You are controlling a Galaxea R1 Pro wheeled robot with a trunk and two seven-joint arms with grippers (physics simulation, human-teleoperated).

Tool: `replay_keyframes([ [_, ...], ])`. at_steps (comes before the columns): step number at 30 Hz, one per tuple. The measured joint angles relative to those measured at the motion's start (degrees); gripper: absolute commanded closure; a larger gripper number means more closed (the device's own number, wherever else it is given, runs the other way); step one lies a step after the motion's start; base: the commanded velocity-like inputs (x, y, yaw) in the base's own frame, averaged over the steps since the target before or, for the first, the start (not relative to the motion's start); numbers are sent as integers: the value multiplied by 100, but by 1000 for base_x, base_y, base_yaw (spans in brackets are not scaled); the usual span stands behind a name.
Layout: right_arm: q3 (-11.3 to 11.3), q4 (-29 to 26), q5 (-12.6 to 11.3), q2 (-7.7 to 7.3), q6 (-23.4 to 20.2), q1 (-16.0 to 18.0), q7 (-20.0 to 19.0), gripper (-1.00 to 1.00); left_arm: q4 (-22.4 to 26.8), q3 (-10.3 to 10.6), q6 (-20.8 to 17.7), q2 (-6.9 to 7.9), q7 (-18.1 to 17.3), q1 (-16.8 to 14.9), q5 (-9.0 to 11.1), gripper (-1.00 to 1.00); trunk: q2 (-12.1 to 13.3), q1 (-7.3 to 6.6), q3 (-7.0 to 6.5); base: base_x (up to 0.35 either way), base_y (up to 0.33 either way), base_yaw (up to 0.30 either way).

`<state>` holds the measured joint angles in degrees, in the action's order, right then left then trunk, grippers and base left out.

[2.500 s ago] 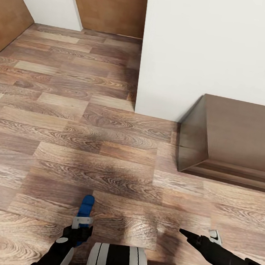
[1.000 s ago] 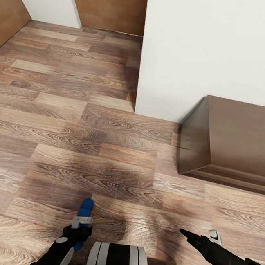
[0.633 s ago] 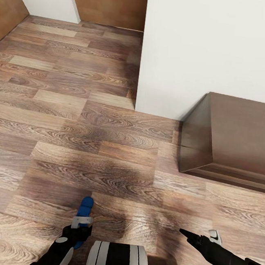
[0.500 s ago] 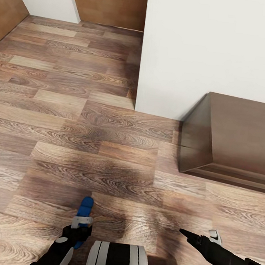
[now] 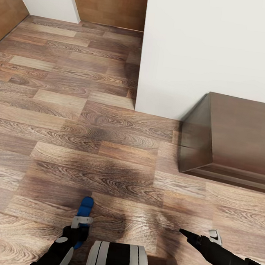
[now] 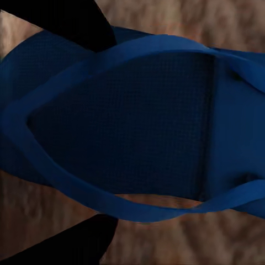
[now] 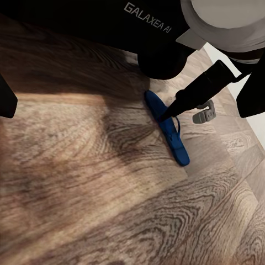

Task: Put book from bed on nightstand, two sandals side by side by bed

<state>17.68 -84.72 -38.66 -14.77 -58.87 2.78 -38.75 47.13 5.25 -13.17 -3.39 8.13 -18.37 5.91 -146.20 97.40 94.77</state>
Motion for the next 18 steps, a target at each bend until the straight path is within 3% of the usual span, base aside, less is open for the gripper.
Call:
replay_keyframes([
  [7, 0, 0, 0, 0, 0, 0, 0, -100, -2, -4, -3, -8, 273, 0, -3, 100, 0, 0, 0, 0, 0, 0],
  [18, 0, 0, -2, 0, -1, 0, 0, -100, -2, -4, -9, -12, 291, -1, -2, 100, 1, -3, -21, 0, 0, 0],
])
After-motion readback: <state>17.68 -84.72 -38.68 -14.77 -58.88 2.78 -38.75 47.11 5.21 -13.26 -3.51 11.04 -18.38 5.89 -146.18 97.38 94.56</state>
